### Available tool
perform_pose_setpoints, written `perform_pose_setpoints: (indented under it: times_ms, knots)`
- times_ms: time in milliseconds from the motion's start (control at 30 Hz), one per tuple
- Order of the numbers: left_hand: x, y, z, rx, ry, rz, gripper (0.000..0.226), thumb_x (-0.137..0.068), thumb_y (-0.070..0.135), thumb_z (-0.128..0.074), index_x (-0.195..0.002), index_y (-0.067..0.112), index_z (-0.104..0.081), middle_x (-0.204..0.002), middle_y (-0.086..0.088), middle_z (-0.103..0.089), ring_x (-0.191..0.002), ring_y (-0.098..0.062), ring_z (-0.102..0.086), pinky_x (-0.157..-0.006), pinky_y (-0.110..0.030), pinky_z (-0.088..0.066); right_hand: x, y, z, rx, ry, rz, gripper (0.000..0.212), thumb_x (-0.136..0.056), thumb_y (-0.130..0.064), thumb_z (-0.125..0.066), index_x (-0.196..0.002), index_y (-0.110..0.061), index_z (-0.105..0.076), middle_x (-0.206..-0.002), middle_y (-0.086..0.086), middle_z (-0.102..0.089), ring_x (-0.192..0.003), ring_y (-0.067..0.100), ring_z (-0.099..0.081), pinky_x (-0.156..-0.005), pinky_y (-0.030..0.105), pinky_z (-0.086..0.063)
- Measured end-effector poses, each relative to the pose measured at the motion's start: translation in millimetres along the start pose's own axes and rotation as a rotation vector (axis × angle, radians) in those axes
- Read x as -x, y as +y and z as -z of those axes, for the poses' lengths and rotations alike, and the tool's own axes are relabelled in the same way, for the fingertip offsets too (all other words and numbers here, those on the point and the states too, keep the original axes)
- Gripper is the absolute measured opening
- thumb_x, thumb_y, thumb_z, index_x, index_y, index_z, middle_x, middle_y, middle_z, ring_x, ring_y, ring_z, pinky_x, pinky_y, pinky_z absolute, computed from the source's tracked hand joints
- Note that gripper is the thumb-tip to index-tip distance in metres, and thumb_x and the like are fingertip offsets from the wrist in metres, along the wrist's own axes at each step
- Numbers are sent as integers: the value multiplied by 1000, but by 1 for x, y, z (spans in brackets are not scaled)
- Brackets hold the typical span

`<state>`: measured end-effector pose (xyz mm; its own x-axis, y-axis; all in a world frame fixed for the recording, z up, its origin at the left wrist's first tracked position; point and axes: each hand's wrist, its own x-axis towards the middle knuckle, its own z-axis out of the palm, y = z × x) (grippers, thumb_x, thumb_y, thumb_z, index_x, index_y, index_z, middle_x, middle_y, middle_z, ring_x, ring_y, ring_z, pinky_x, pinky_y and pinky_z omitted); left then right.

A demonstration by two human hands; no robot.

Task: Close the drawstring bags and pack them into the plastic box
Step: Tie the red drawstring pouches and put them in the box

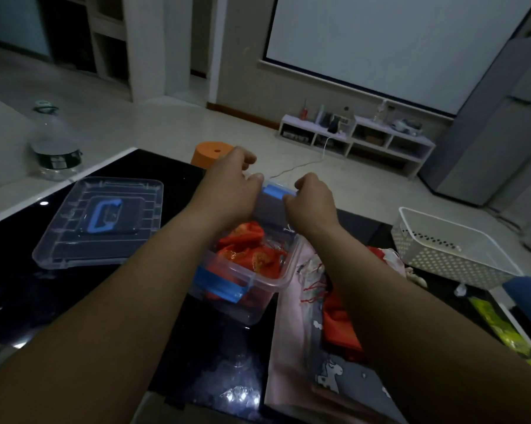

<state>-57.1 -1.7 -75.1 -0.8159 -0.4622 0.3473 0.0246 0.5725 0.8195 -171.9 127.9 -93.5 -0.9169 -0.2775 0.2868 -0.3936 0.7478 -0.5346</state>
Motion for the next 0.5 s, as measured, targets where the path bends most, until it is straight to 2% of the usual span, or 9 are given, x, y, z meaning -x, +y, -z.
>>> perform_pose_setpoints:
  times_ms: [100,233,300,400,500]
  knots:
    - [2,0,-8,-22,-71,-9,35,-107,32,-55,-140,20,-55,-140,1,-57,-116,-10,-54,-71,-12,-35,11,11,0,-43,31,53,22,-97,-17,-62,-118,-12,-60,-118,8,-61,-97,20,-58,-81,34,-50]
    - [9,13,-23,-43,-114,-34,34,-106,33,-54,-139,23,-57,-138,1,-61,-119,-12,-57,-86,-24,-44,31,24,16,-157,89,120,17,-100,-17,-62,-116,-15,-64,-112,2,-62,-99,16,-61,-84,29,-51]
    - [17,27,-33,-57,-122,-65,33,-106,31,-55,-138,24,-58,-134,3,-62,-113,-9,-58,-80,-19,-44,43,36,31,-225,120,141,14,-101,-20,-62,-115,-18,-65,-110,-1,-64,-97,12,-62,-85,27,-53]
    - [39,56,-53,-42,-156,-177,26,-107,26,-53,-131,22,-61,-119,8,-65,-102,-4,-60,-74,-13,-44,65,63,62,-266,150,130,9,-103,-22,-61,-110,-22,-66,-106,-6,-66,-93,2,-61,-78,16,-47]
    - [66,75,-83,-15,-271,-272,19,-106,22,-54,-121,19,-65,-109,5,-69,-97,-6,-63,-82,-25,-53,82,104,95,-212,197,47,13,-102,-22,-60,-107,-18,-71,-99,-8,-68,-91,5,-62,-78,20,-48]
